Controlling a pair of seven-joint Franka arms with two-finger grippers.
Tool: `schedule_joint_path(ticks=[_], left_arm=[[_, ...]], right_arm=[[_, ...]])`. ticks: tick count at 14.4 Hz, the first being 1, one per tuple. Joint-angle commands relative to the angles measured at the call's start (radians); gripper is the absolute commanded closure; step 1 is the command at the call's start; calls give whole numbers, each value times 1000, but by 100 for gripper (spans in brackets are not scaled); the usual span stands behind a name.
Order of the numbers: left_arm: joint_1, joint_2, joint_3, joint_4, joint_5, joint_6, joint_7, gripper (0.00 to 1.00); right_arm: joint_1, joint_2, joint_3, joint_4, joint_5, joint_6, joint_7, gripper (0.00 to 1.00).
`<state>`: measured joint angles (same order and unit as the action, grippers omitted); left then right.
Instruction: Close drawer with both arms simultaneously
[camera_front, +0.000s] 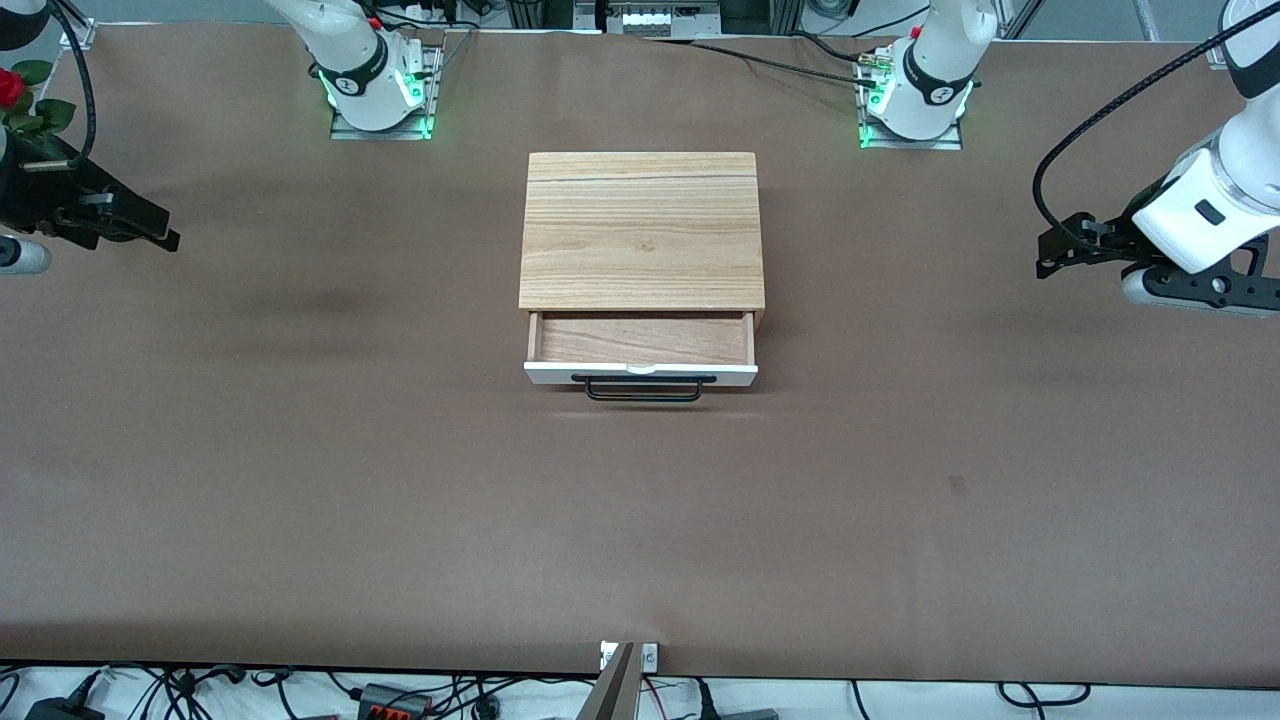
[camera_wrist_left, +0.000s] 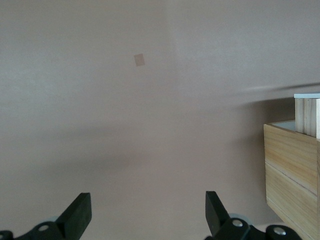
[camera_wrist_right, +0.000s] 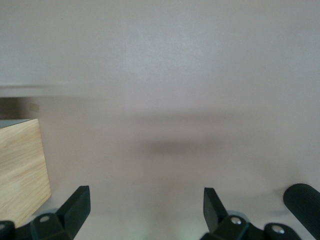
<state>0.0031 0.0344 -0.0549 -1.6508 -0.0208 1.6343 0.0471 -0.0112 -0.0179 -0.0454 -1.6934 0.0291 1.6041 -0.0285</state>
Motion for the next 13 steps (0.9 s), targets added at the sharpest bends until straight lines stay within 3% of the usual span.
schedule_joint_path(ticks=[1, 8, 13], left_arm=[[5, 9, -6, 25, 15, -8, 0, 0], [-6, 27, -6, 42, 13, -5, -9, 0], [-50, 159, -10, 195, 7, -7, -10, 0]], right_arm=[[-10, -1, 13, 6, -3, 4, 13, 0], [-7, 4, 13, 11, -3, -16, 12, 0], [57, 71, 13, 11, 0, -59, 19, 0]])
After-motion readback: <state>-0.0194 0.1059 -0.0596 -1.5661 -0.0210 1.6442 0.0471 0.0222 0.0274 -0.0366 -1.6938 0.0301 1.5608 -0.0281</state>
